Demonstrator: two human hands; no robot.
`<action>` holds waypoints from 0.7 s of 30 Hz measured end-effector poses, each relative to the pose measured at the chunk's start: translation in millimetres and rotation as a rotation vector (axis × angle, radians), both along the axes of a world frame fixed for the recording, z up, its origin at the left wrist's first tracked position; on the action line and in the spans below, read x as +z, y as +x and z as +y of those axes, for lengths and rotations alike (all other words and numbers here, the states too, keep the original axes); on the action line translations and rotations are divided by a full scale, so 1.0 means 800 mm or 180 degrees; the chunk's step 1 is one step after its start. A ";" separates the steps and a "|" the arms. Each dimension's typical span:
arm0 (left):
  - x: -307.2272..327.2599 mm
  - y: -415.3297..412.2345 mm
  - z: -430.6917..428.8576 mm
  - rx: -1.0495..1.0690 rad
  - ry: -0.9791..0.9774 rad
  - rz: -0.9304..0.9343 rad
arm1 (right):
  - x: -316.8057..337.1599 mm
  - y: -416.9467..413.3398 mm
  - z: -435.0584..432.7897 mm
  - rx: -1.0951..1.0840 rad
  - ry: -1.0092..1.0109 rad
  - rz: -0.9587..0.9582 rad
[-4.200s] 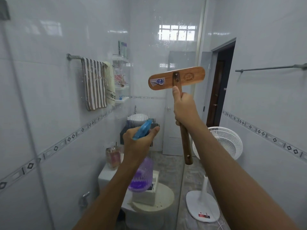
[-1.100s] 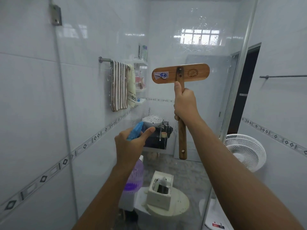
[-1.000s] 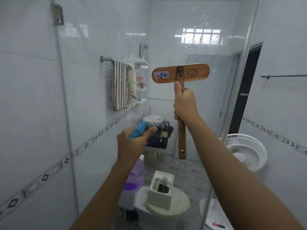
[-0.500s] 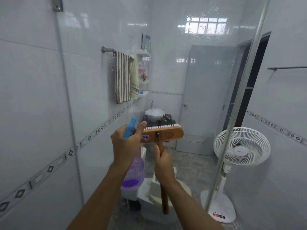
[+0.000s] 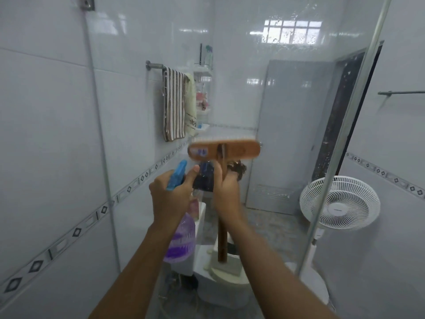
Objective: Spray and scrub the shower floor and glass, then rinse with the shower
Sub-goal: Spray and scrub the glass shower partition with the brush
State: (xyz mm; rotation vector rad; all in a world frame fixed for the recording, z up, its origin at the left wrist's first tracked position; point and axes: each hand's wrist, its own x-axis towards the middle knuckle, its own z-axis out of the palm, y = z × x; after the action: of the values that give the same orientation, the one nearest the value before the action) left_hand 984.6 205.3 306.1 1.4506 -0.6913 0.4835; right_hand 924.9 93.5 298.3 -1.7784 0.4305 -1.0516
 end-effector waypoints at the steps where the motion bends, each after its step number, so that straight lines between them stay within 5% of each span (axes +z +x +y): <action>1: 0.000 0.001 0.003 0.0023 0.0037 0.0006 | -0.041 -0.003 0.003 -0.0035 0.0157 0.0112; 5: -0.002 0.013 0.023 0.0161 0.0131 0.0146 | -0.109 -0.003 0.019 -0.0107 0.0273 0.0435; 14: 0.008 0.044 0.042 -0.0005 0.0347 0.0374 | 0.159 0.041 0.025 -0.0083 -0.0527 -0.0142; 21: 0.026 0.054 0.052 0.0028 0.0542 0.0228 | 0.157 0.049 0.027 -0.0268 -0.0651 -0.0029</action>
State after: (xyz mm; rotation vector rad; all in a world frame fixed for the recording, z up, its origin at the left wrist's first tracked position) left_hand 1027.9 246.7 326.7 1.6236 -0.6819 0.3846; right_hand 963.8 115.1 423.6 -1.9487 0.4073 -1.1978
